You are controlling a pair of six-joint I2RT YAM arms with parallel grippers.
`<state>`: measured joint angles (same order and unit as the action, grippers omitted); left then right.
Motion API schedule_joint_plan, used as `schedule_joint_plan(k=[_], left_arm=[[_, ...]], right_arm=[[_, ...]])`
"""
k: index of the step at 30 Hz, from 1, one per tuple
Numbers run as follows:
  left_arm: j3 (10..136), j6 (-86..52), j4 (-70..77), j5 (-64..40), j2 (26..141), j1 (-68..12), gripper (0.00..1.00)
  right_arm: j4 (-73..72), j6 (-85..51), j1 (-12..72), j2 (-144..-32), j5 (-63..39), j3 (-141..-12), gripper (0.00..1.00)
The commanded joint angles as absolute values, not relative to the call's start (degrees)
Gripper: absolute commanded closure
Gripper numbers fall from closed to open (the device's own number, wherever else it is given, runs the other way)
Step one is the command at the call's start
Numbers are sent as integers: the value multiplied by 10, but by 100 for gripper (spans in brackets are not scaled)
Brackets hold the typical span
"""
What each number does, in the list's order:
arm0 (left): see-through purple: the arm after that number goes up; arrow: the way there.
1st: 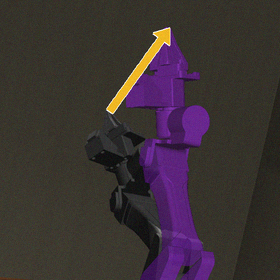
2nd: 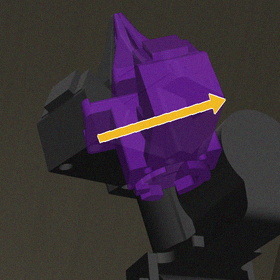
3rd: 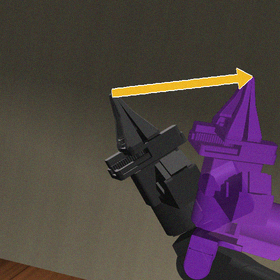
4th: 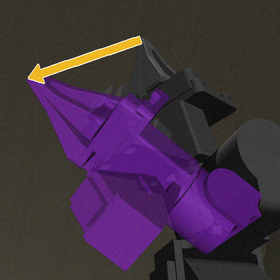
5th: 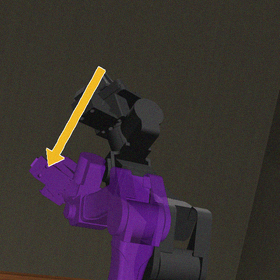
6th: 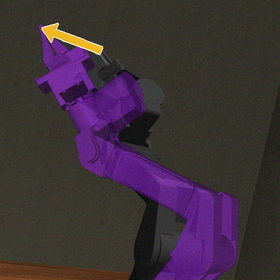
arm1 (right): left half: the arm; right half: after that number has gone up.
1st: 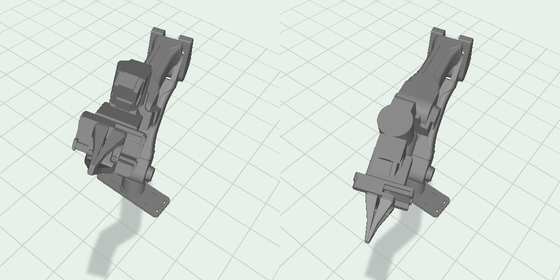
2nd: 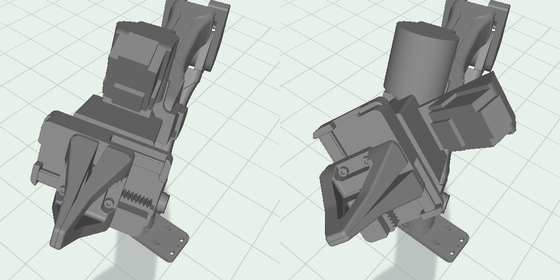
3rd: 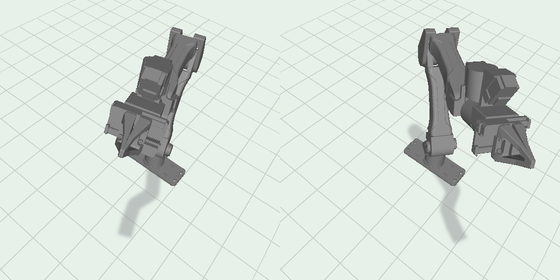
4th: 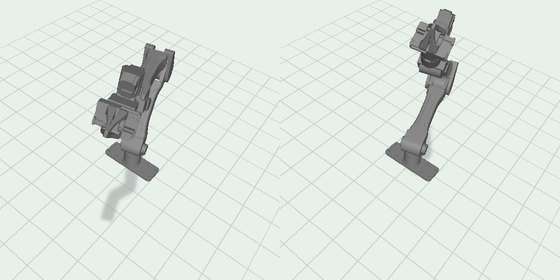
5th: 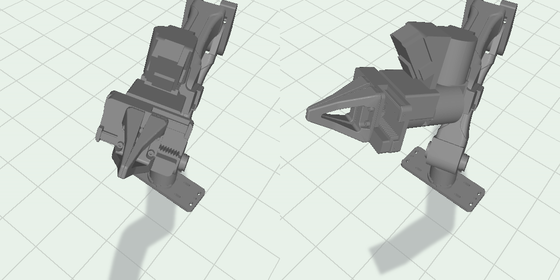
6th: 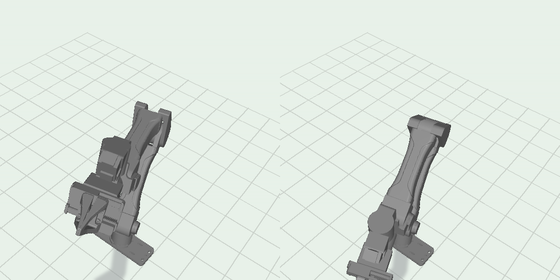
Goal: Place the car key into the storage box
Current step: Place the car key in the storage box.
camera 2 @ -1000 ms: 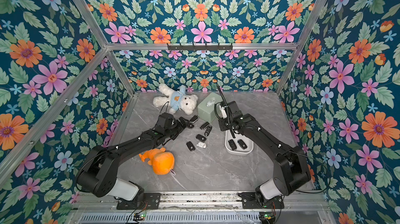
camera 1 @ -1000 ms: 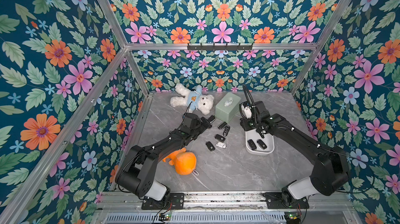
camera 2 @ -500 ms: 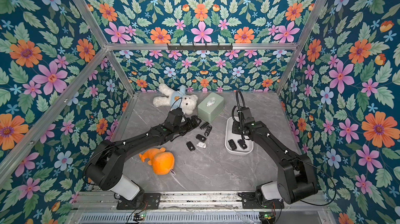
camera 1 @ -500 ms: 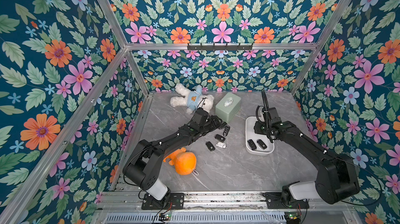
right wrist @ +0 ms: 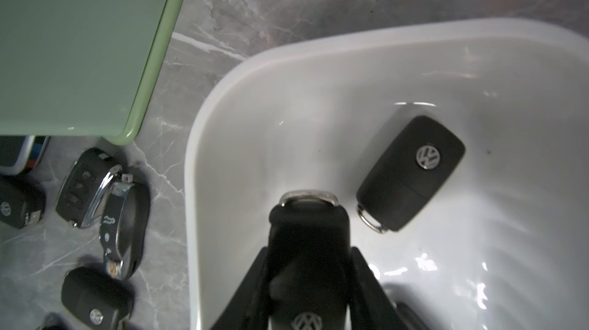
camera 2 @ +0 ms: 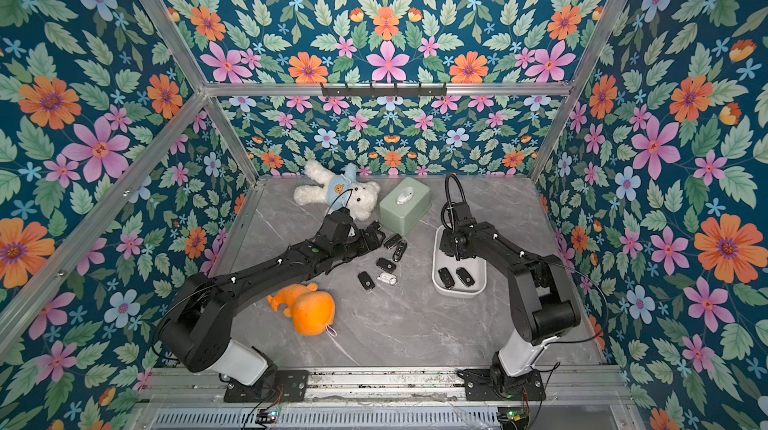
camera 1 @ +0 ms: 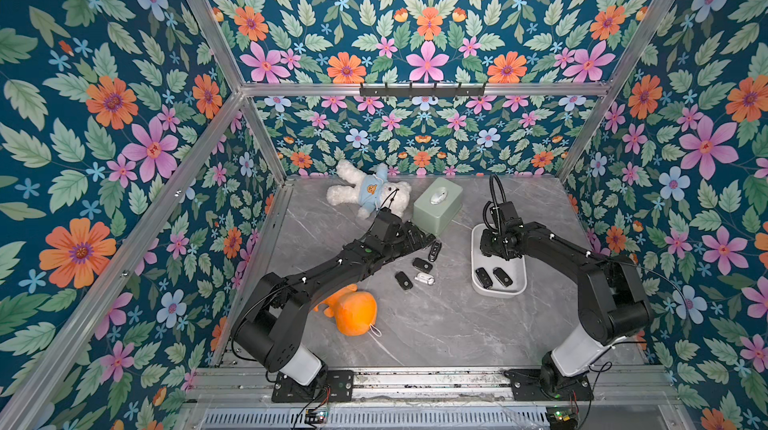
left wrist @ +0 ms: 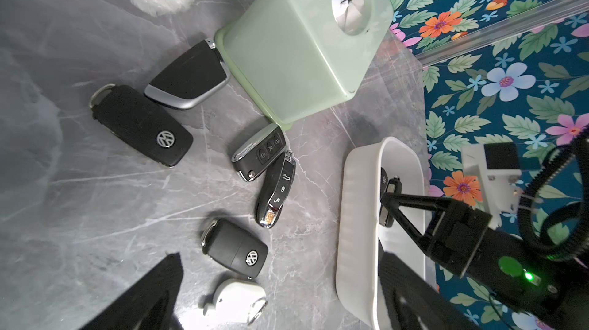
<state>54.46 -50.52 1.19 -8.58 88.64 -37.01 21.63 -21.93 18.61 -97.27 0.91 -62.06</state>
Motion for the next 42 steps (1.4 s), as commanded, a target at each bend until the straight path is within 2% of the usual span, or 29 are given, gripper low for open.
schedule_joint_plan(k=[1,8,17,24,28,32,35,38,42], left_arm=[[540,-494,1,-66,877,-370,0],[509,-497,-1,-42,847,-369,0],[492,-502,-3,-30,835,-369,0],[490,-500,-3,-27,832,-367,0],[487,-500,-1,-27,832,-364,0],[486,-503,2,-28,833,-364,0],[486,-507,5,-30,837,-363,0],[486,-511,8,-35,840,-363,0],[486,-513,11,-36,843,-362,0]], right_arm=[[218,-224,186,-1003,20,-645,70],[246,-211,186,-1056,50,-691,67],[247,-210,186,-1084,40,-701,63],[256,-209,186,-1083,43,-708,49],[266,-208,186,-1056,51,-709,48],[277,-209,187,-1012,56,-694,50],[282,-207,187,-984,50,-673,58],[281,-209,187,-962,40,-646,72],[261,-216,190,-926,8,-602,77]])
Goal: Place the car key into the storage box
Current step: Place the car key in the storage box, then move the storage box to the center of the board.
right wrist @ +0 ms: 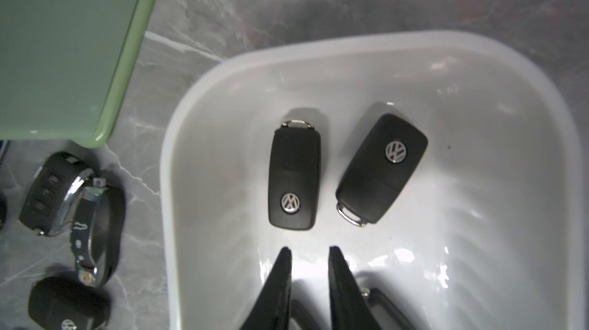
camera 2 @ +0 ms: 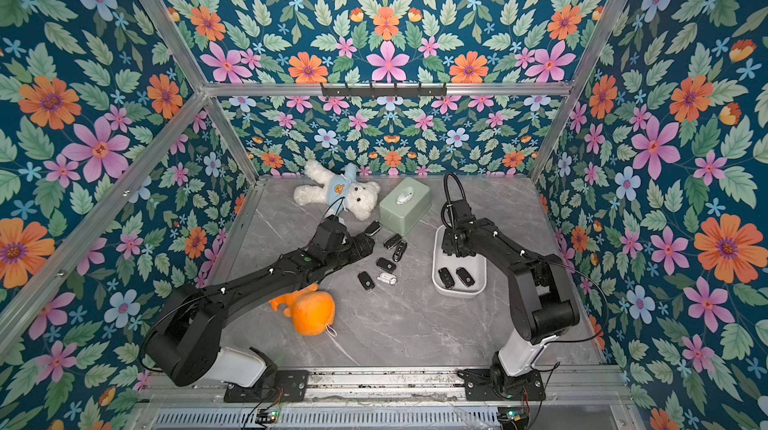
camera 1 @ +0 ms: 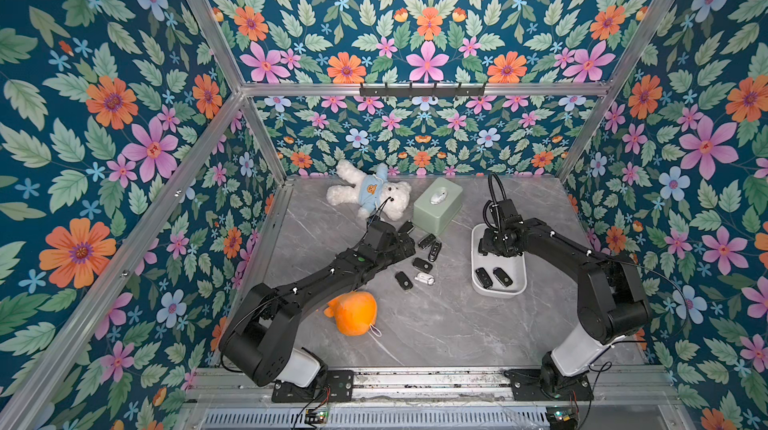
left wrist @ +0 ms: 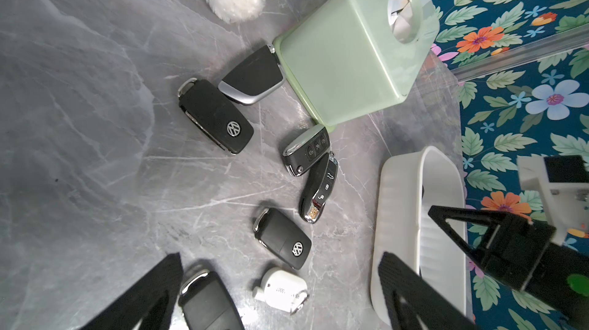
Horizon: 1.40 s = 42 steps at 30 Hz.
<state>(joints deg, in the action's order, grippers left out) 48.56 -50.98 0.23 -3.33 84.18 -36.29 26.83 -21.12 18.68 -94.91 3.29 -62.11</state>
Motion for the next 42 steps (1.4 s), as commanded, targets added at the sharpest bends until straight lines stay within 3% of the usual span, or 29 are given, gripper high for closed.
schedule_joint_plan(k=[1,28,42], left_arm=[[487,-513,11,-37,844,-362,0],[487,-510,-10,-26,834,-360,0],[484,-512,-113,-1,842,-361,0]], right_arm=[[254,-218,191,-919,-1,-592,77],[175,-252,297,-993,-59,-609,76],[175,-264,323,-1006,-37,-648,75]])
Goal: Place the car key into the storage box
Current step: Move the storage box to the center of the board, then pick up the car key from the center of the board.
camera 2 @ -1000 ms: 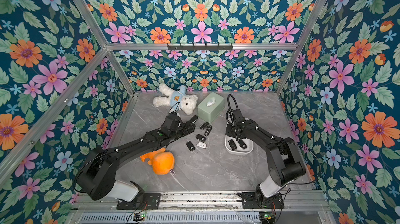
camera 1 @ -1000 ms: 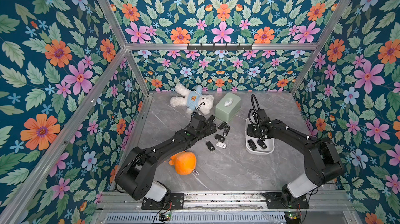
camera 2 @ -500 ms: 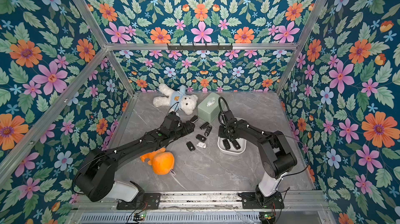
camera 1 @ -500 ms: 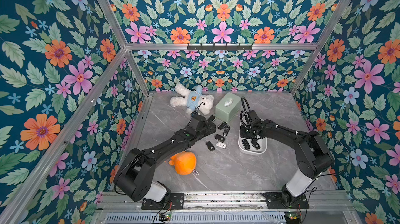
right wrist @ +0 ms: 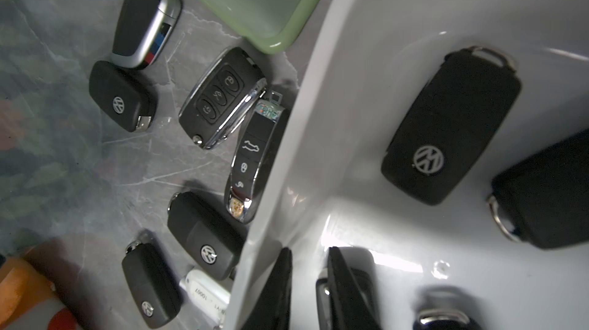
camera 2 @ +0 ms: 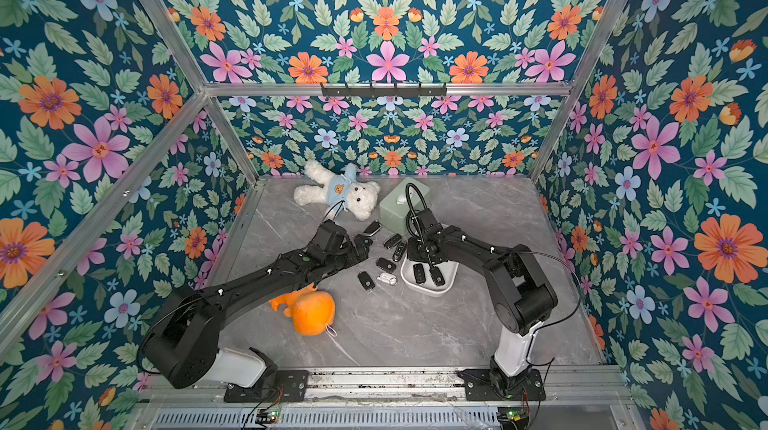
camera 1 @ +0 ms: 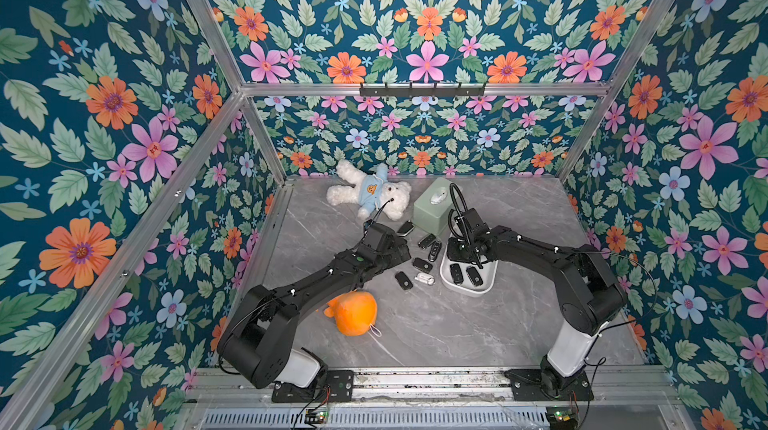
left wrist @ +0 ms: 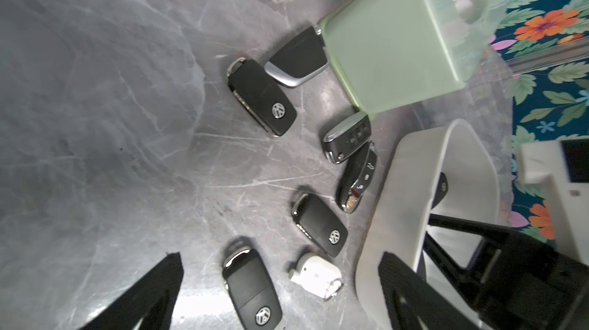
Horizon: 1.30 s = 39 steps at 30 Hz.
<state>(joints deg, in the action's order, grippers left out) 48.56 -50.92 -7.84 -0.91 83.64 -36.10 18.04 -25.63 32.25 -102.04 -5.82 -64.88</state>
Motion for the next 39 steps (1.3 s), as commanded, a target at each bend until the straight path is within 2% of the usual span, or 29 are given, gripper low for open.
schedule_joint_plan(k=[1,4,7,10,11,12,18,23,32,39], left_arm=[[482,-518,-115,-4,844,-361,0],[469,-546,-110,-10,846,-361,0],[462,-571,-107,-12,851,-363,0],[464,-592,-111,-13,862,-370,0],[466,-599,-114,-13,867,-373,0],[470,-605,-117,-13,872,-377,1],[498,-638,-152,-1,905,-391,1],[533,-654,-204,20,921,-407,1],[542,-718,-242,26,938,-433,9],[561,-742,-249,30,963,-440,11]], right_arm=[[170,-264,323,-995,-34,-643,74],[147,-265,323,-945,-29,-616,66],[110,-274,323,-884,-24,-577,49],[54,-290,323,-822,-24,-521,22],[32,-295,323,-801,-24,-499,7],[9,-299,323,-778,-25,-479,1],[-76,-317,323,-684,-27,-398,1],[-121,-334,323,-653,-53,-361,1],[-149,-341,320,-680,-174,-350,1],[-88,-326,317,-725,-261,-386,1]])
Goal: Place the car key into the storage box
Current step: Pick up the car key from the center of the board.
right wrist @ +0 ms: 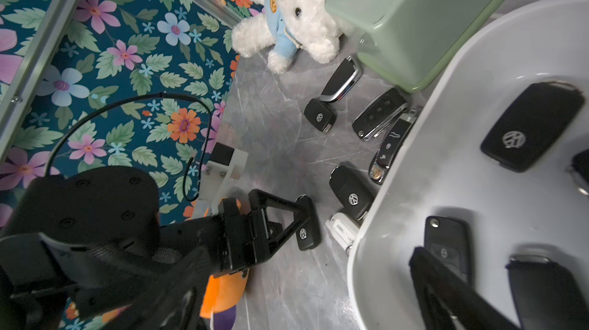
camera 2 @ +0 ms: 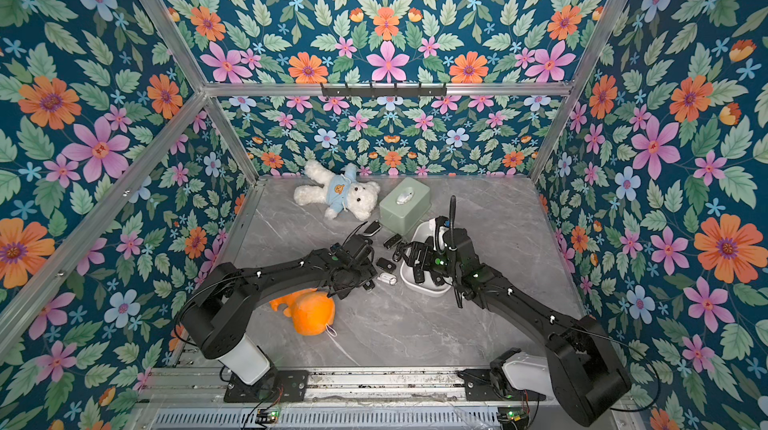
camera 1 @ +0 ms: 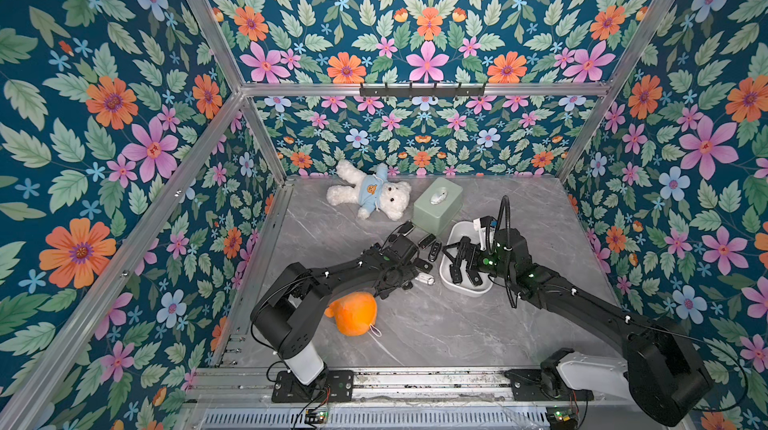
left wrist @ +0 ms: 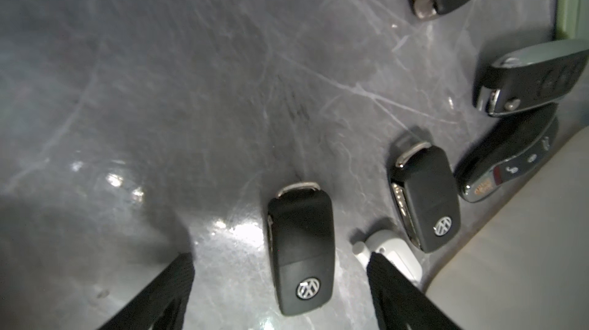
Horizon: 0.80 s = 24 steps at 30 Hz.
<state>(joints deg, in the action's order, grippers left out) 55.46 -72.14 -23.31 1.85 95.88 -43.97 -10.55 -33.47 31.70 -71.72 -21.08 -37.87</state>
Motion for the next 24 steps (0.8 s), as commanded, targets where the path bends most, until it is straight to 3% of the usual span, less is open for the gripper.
schedule_joint_plan(k=[1,9,20,24], left_arm=[[563,-746,-252,30,967,-440,11],[559,-768,-252,19,986,-448,24],[581,-758,-295,16,1015,-472,33],[565,-773,-294,21,1011,-476,41]], right_arm=[[-81,-323,317,-726,-265,-387,1],[-65,-313,313,-717,-257,-379,1],[-68,-309,302,-706,-250,-359,1],[-65,-309,296,-698,-248,-352,1]])
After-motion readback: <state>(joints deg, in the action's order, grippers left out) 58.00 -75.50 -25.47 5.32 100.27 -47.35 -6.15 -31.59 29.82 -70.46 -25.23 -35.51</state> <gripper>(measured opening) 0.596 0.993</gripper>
